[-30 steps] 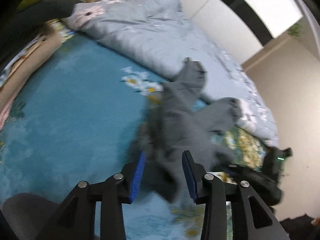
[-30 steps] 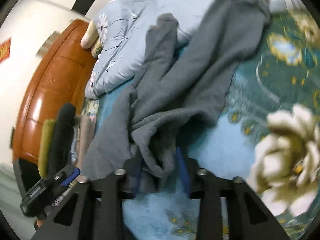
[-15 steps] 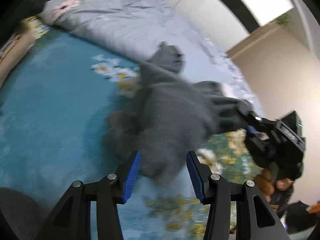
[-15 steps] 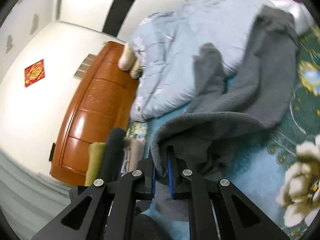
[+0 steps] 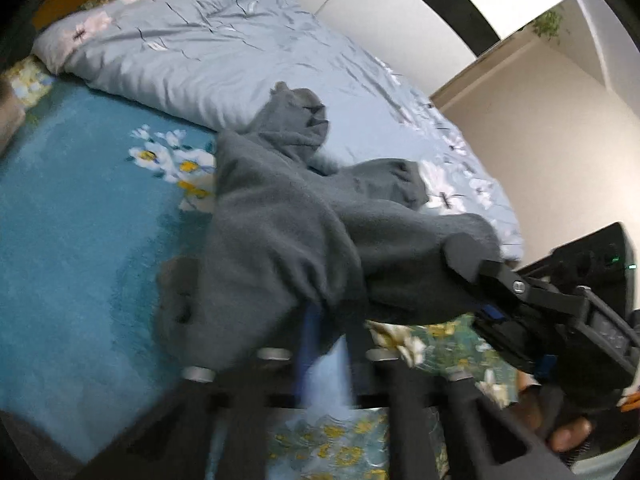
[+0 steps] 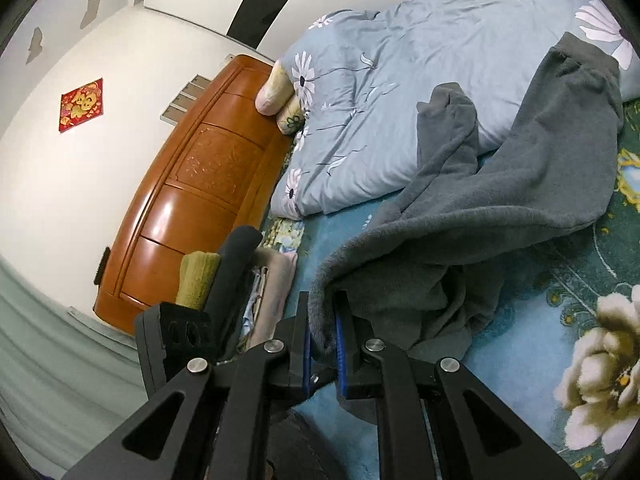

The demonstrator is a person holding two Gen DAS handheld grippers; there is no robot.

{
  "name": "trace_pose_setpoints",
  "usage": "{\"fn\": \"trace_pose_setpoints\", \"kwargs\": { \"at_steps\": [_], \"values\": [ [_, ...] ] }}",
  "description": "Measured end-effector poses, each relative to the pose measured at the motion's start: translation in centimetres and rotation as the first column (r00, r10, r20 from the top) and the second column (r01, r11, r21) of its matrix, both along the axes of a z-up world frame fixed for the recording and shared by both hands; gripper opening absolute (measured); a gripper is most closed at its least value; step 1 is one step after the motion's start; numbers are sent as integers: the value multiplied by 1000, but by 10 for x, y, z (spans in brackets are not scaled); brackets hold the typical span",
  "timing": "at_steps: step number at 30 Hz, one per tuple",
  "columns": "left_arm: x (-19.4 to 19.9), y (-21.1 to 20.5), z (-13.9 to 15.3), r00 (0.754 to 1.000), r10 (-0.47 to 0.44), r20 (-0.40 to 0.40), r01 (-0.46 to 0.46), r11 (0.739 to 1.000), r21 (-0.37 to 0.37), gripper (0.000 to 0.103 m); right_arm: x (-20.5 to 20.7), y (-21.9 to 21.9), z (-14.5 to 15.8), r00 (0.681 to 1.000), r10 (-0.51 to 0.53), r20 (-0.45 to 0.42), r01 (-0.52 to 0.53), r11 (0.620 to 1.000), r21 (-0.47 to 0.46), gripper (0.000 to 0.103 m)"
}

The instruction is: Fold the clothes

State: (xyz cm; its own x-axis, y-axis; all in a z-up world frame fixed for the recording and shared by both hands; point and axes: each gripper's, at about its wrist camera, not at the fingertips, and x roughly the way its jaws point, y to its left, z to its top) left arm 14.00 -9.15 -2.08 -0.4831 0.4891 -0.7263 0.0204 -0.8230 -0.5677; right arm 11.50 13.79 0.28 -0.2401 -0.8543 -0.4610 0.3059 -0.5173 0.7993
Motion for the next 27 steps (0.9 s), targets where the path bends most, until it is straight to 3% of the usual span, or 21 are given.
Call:
{"fn": "trace_pose_setpoints", "kwargs": {
  "at_steps": [7,12,16,18,23,27],
  "values": [
    [6,-53,29,990,109,-92,-99,990,101,3,-19,47,22,990,-136,-23,134,989,-70,10],
    [9,-98,56,966,206,-155,-184,972,148,3,-17,111,72,944,-303,-128,285,948,-138,10],
    [3,-104,36,972,215,-97,-200,969,145,0,8,155,115,899,-374,-228,347,926,-151,10],
    [-1,-105,24,974,215,-64,-205,968,142,0,20,166,121,897,-378,-232,353,925,-141,10],
    [-9,-109,-5,976,216,21,-217,967,134,0,28,179,82,916,-385,-115,391,920,34,10],
    [-16,-113,-29,972,217,88,-227,966,126,1,22,206,31,878,-479,-8,475,869,139,10]
  ]
}}
